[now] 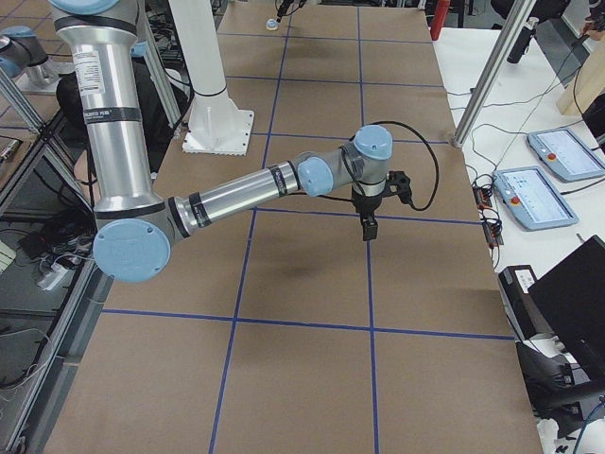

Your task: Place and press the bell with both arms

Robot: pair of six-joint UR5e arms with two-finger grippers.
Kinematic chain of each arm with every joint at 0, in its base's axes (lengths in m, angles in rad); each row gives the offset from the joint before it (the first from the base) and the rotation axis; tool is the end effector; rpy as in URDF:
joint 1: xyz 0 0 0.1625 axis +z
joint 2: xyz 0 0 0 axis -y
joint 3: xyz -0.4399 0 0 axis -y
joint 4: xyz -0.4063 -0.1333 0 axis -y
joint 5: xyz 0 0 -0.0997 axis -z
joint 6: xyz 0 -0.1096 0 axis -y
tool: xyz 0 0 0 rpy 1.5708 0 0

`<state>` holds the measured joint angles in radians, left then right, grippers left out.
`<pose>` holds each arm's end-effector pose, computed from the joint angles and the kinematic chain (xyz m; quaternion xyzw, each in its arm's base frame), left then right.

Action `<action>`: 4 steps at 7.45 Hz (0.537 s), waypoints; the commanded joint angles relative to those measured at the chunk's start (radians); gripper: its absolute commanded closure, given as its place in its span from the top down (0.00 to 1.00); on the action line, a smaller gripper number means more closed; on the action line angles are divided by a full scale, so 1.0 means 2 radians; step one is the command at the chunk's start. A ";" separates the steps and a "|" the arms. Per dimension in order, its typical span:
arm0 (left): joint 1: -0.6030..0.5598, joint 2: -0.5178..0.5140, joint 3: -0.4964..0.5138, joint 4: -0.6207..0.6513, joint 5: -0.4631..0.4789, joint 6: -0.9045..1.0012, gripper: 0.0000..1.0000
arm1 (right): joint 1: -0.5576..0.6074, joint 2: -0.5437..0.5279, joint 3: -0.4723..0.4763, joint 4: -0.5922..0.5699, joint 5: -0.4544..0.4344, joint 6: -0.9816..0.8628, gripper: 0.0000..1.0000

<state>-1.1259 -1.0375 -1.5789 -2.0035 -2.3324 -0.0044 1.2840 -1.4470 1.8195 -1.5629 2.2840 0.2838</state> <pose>0.0426 -0.2233 0.8332 -0.1245 0.3524 0.1858 0.9087 -0.0982 -0.5508 0.4911 0.0735 -0.3788 -0.0674 0.9201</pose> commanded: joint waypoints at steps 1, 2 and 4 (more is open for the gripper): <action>0.021 0.006 0.001 -0.001 -0.021 -0.017 1.00 | 0.000 -0.001 0.003 0.000 -0.001 0.000 1.00; 0.034 0.006 0.002 -0.001 -0.022 -0.018 1.00 | 0.000 -0.001 0.003 0.000 -0.001 0.000 1.00; 0.062 0.006 0.004 0.000 -0.022 -0.038 1.00 | -0.001 -0.001 0.003 0.000 -0.001 0.000 1.00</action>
<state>-1.0346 -1.0266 -1.5738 -2.0039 -2.3750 -0.0563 1.2829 -1.4480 1.8253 -1.5631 2.2822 0.2838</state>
